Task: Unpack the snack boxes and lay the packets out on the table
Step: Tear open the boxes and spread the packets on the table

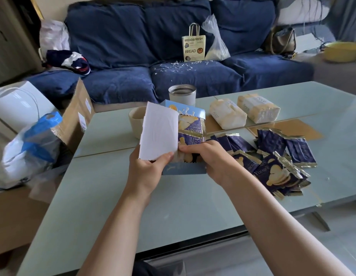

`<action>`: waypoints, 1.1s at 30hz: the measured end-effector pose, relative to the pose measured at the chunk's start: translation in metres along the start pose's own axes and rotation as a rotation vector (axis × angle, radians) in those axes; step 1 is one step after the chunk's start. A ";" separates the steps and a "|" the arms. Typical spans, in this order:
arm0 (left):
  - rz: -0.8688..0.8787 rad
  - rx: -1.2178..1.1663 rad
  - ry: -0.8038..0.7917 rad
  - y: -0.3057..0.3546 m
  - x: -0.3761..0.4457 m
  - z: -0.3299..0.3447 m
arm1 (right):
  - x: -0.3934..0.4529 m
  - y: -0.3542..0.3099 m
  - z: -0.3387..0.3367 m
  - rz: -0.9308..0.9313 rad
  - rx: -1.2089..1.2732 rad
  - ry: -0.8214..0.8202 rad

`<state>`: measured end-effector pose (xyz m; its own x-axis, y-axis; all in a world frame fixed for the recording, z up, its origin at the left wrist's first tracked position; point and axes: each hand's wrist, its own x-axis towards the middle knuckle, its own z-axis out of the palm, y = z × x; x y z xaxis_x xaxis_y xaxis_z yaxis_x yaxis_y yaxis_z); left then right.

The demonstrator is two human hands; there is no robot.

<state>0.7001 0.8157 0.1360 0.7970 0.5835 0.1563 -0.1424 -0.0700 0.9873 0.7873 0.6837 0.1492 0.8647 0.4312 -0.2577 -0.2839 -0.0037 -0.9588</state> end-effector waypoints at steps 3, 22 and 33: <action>0.011 -0.004 -0.005 0.004 -0.002 0.002 | -0.004 -0.005 -0.006 0.022 0.038 0.006; 0.216 0.181 0.001 0.010 -0.006 0.006 | -0.001 -0.017 -0.030 0.061 0.065 0.136; 0.029 0.026 0.085 0.008 -0.004 0.002 | -0.008 -0.019 -0.030 -0.124 -0.157 0.269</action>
<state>0.6973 0.8115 0.1435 0.7397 0.6475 0.1832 -0.1489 -0.1080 0.9829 0.7983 0.6536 0.1663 0.9729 0.1840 -0.1400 -0.1203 -0.1142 -0.9861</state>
